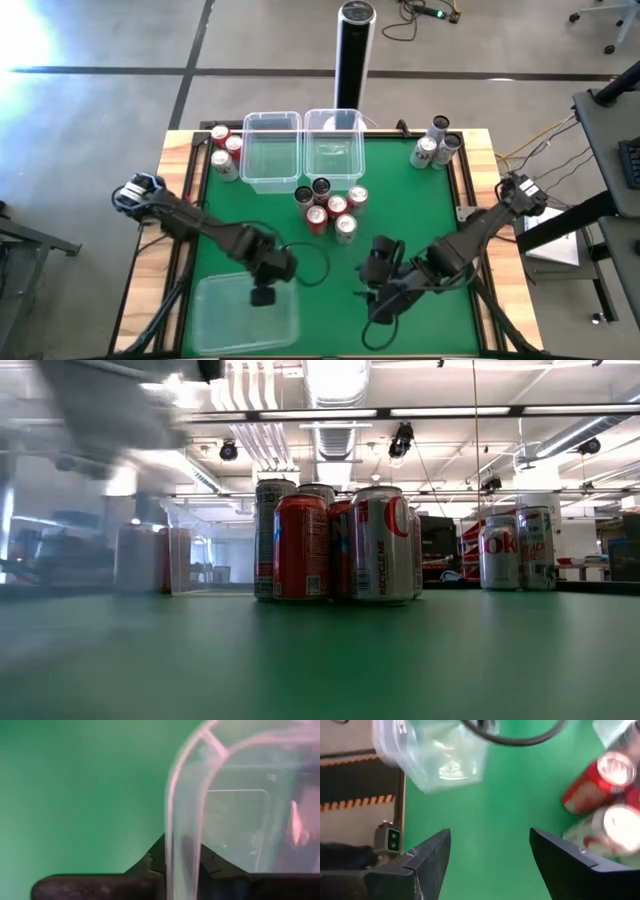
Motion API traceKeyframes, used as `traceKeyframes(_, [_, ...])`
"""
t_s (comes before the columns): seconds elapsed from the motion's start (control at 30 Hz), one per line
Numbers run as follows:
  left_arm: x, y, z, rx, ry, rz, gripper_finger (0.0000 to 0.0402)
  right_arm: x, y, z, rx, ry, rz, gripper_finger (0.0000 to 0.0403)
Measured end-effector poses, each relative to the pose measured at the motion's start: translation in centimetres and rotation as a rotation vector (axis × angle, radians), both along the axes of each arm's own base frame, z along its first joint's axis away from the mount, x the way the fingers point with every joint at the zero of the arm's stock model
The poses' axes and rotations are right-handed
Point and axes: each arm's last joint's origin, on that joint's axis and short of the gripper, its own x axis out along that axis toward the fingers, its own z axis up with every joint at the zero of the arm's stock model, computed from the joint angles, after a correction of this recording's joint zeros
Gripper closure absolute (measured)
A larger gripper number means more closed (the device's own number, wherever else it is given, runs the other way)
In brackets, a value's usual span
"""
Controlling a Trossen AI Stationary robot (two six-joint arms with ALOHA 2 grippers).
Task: Sort soda cans
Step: Move the bottom transparent bin to the top right of the table
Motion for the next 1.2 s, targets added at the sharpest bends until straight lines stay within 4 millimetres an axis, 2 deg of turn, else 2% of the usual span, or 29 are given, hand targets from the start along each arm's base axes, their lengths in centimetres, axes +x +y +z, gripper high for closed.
traceKeyframes(0.17, [4.1,1.3,2.0,0.057,-0.115,0.001,0.0398,-1.0,-0.1,-0.6,0.097,0.07,-0.217,0.0145])
traceKeyframes(0.3, [7.6,1.5,3.0,0.097,-0.189,-0.022,0.039,-1.1,-0.3,-1.2,0.169,0.104,-0.389,0.0126])
traceKeyframes(0.43, [10.5,1.1,3.7,0.129,-0.241,-0.072,0.0354,-0.7,-0.2,-1.8,0.213,0.073,-0.511,0.0096])
traceKeyframes(0.57, [11.7,0.9,4.5,0.176,-0.18,-0.153,0.0304,-0.2,0.2,-3.4,0.24,0.095,-0.602,0.0075])
traceKeyframes(0.7, [11.5,1.1,6.4,0.267,-0.141,-0.216,0.0258,0.8,0.9,-4.8,0.287,0.081,-0.675,0.0074])
traceKeyframes(0.8, [10.5,1.4,8.7,0.304,-0.162,-0.214,0.0235,1.6,1.3,-5.4,0.367,0.052,-0.736,0.0081])
traceKeyframes(0.97, [7.1,1.6,12.9,0.328,-0.194,-0.192,0.0222,2.3,1.9,-7.7,0.447,0.081,-0.891,0.01])
traceKeyframes(1.2, [2.1,-0.7,18.1,0.411,-0.461,-0.074,0.023,3.9,1.8,-10.2,0.516,0.124,-1.008,0.0139])
